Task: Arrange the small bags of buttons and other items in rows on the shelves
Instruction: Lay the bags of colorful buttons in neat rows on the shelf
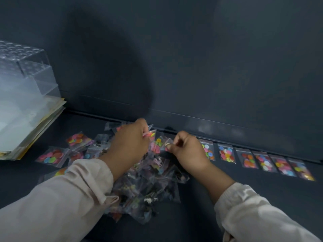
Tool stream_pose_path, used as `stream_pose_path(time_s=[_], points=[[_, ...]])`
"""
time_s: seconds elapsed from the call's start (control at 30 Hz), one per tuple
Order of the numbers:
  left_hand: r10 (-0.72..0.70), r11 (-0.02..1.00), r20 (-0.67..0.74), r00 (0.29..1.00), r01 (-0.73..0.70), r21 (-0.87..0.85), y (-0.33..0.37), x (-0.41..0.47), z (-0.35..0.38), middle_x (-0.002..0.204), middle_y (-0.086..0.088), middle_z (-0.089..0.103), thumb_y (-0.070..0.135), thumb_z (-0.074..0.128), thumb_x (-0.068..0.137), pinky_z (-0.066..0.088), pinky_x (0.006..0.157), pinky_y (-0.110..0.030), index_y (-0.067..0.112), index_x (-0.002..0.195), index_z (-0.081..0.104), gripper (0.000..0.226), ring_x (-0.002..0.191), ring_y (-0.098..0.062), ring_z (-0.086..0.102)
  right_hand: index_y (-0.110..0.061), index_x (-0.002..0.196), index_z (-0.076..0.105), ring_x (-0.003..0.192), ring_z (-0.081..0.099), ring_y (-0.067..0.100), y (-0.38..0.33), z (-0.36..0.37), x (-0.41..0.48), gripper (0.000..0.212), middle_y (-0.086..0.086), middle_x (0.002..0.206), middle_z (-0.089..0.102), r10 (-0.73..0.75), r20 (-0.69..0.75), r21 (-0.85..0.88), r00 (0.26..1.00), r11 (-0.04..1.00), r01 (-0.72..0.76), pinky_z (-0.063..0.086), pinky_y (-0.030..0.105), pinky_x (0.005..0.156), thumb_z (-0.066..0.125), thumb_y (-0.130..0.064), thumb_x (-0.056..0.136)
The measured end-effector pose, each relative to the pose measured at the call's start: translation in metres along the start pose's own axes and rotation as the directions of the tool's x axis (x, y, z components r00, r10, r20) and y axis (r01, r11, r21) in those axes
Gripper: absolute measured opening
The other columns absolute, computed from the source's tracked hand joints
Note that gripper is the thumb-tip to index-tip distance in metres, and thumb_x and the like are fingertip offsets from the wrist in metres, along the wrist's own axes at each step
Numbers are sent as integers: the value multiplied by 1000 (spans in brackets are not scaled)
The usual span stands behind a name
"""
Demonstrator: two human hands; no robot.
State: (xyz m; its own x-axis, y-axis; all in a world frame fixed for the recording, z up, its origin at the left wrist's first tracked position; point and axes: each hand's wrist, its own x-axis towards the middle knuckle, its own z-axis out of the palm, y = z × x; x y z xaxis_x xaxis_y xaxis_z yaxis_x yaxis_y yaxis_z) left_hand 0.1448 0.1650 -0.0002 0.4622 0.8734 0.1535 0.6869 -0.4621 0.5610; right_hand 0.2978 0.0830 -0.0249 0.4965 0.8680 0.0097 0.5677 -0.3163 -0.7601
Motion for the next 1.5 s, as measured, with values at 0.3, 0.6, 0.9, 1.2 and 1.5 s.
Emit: stream_pose_path(time_s=[0.3, 0.6, 0.9, 1.2, 1.5], points=[[-177, 793, 310, 934, 322, -517, 53, 2, 16, 84, 1, 56, 5, 63, 83, 43, 60, -16, 15, 107, 57, 27, 70, -10, 53, -15, 89, 55, 63, 54, 11, 16, -47, -11, 12, 1, 78, 58, 362, 49, 582, 931, 747, -321, 45, 20, 51, 66, -14, 86], [-156, 843, 448, 881, 355, -404, 80, 10, 57, 84, -4, 65, 3, 59, 84, 44, 64, -23, 17, 95, 66, 19, 72, -15, 57, -10, 90, 58, 71, 58, 17, 56, -91, -25, 7, 6, 80, 62, 425, -9, 608, 905, 721, -332, 49, 23, 58, 64, -11, 87], [82, 991, 120, 989, -94, 98, 83, 2, 86, 123, -8, 48, 7, 56, 81, 39, 93, -34, 16, 124, 52, 45, 115, -29, 42, -11, 86, 55, 48, 53, 1, 70, -112, -34, 9, -2, 66, 56, 383, -66, 609, 922, 747, -267, 45, 15, 47, 63, -9, 87], [272, 915, 329, 904, -349, 202, 80, -16, 95, 145, -7, 40, 20, 46, 90, 26, 111, -30, 11, 137, 43, 48, 133, -22, 36, -12, 80, 54, 54, 52, 6, 74, -118, -30, 13, -1, 67, 55, 347, -88, 594, 934, 771, -231, 44, 13, 45, 64, -7, 87], [244, 911, 369, 897, -343, 229, 88, -19, 93, 152, 3, 29, 36, 40, 95, 9, 113, -32, 21, 141, 37, 49, 140, -12, 22, -10, 84, 57, 80, 66, 25, 89, -126, -28, 7, 15, 86, 66, 366, -85, 592, 927, 766, -249, 52, 28, 63, 64, -9, 86]])
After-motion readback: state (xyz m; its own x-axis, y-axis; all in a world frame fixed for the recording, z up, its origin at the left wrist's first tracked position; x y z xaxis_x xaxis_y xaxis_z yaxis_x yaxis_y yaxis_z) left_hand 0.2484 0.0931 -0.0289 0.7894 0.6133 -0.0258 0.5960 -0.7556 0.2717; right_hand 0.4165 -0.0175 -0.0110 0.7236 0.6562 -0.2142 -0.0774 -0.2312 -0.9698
